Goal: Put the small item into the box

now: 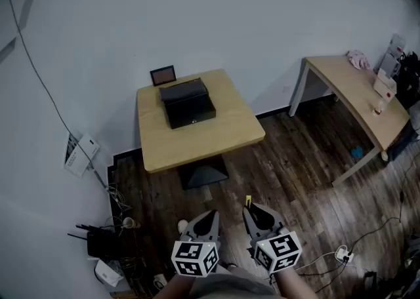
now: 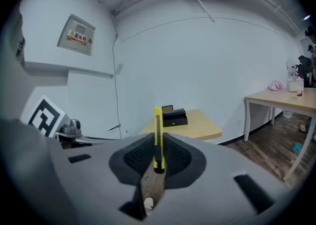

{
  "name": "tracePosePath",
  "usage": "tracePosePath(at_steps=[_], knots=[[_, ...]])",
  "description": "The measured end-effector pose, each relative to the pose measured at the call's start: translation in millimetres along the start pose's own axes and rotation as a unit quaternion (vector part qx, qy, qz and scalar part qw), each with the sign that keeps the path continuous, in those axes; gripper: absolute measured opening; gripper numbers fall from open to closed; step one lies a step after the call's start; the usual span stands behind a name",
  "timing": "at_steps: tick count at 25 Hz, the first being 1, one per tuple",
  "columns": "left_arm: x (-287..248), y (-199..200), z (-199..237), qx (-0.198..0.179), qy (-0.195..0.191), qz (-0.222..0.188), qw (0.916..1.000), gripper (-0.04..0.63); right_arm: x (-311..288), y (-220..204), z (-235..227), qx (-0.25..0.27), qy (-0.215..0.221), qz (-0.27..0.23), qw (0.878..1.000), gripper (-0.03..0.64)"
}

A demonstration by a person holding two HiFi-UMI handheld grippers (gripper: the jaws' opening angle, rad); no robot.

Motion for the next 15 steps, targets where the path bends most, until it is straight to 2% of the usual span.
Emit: tracePosePath(at_steps=[4, 8, 15], knots=[[43.2, 6.1, -19.4, -0.009, 0.001, -0.009, 0.9999, 0.003, 27.6, 1.5, 28.3, 0.005, 0.013, -0.008, 1.000, 0.043], [75.9, 9.3, -21.6, -0.012, 0.022, -0.026, 0.9993, 0.003, 43.2, 1.7, 47.3, 0.018, 0.029, -0.021, 0.999, 0.043], [96.4, -0.6, -17.9, -0.004, 0.051, -0.039, 0.9979, 0.003, 49.2, 2.5, 60.5, 0.033, 0.054, -0.036, 0.997, 0.043]])
Point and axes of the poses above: the fingertips, and each gripper's own axes: x backward along the fingers, z to its left, y out of its top, the point moved 7 cm from there along x, backward along the fingers, and after that the axes turned 10 degrees about y, right-handed, at the moved point
